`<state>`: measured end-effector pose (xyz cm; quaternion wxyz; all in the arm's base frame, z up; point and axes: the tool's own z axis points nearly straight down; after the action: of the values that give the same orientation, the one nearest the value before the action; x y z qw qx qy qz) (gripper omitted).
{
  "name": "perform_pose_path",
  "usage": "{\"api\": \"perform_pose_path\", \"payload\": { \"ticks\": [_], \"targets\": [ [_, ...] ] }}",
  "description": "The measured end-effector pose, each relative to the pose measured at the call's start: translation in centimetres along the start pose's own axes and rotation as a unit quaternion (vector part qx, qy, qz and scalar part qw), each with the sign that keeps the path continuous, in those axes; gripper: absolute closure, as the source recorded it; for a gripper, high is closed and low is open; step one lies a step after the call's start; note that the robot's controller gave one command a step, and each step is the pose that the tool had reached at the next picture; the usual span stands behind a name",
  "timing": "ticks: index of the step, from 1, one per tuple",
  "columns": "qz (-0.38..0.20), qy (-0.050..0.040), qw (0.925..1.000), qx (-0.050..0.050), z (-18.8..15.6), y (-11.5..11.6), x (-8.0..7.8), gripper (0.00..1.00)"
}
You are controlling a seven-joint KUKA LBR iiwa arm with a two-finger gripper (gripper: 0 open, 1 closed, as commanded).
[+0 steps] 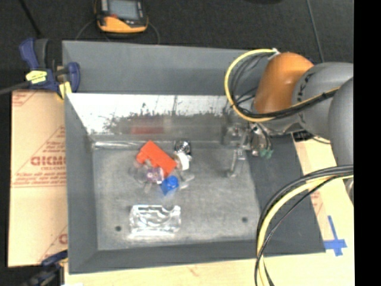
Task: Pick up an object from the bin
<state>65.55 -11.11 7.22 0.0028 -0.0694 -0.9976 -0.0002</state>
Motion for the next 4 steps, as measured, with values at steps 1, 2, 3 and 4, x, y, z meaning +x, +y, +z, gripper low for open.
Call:
{"api": "perform_pose_path", "payload": {
  "ticks": [1, 2, 3, 4],
  "targets": [
    [0.234, -0.0032, 0.9723, -0.002, -1.7, 9.1, 7.1, 0.00],
    [0.200, -0.0073, 0.9798, 0.000, -4.5, 7.3, 3.5, 0.00],
    [0.190, -0.0027, 0.9818, -0.001, -0.1, 11.5, 5.5, 0.00],
    [0.189, -0.0044, 0.9819, 0.000, -0.3, 11.2, 5.3, 1.00]
  ]
}}
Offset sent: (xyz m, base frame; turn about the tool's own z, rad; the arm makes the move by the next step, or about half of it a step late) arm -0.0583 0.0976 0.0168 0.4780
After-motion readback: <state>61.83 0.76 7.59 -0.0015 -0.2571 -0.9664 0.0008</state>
